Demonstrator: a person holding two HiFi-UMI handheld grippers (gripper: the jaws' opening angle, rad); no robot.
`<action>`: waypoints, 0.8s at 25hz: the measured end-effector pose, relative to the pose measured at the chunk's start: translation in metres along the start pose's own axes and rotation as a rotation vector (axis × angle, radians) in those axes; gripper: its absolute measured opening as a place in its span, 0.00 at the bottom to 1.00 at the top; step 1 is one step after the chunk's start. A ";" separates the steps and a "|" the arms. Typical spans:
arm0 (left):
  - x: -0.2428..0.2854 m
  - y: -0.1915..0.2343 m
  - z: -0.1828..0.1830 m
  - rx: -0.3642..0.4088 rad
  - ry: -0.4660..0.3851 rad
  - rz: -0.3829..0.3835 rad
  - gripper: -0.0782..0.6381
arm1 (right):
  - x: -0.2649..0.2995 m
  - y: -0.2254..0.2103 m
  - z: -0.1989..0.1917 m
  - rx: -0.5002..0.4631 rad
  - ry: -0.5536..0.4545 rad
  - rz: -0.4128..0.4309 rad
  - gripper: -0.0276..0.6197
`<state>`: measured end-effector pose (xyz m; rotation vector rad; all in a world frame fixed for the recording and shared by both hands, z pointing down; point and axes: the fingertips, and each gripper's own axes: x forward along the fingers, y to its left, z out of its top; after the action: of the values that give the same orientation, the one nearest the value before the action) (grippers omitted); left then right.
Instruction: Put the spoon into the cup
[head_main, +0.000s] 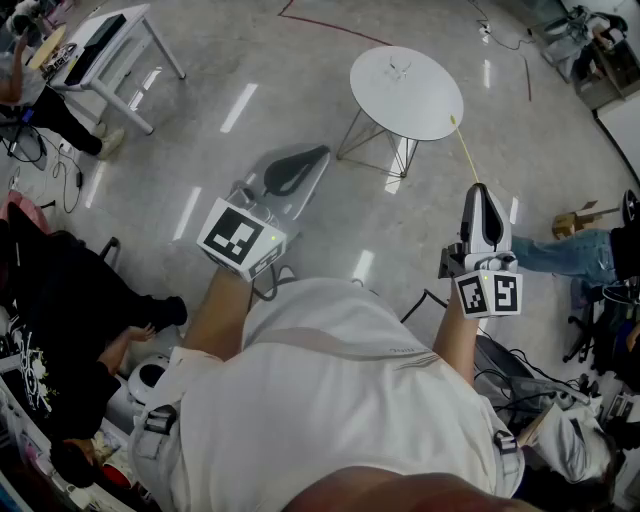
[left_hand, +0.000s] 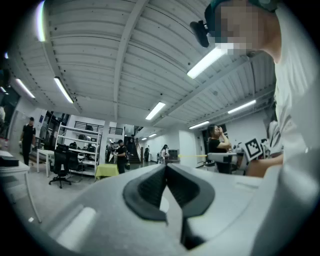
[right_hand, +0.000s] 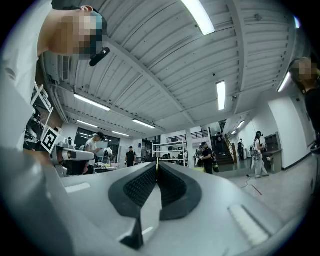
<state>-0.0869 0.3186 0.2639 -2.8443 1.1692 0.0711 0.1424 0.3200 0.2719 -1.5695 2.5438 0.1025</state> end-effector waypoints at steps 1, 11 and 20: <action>-0.003 0.000 0.001 -0.002 0.000 -0.004 0.11 | 0.000 0.004 0.000 0.000 0.001 0.000 0.06; -0.021 0.007 0.000 -0.012 0.014 -0.022 0.11 | 0.004 0.029 -0.005 -0.002 0.028 0.006 0.06; -0.040 0.028 -0.010 -0.047 0.013 -0.030 0.11 | 0.011 0.045 -0.004 0.021 0.017 -0.022 0.06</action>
<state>-0.1347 0.3260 0.2749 -2.9064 1.1427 0.0804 0.0968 0.3297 0.2736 -1.5976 2.5306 0.0605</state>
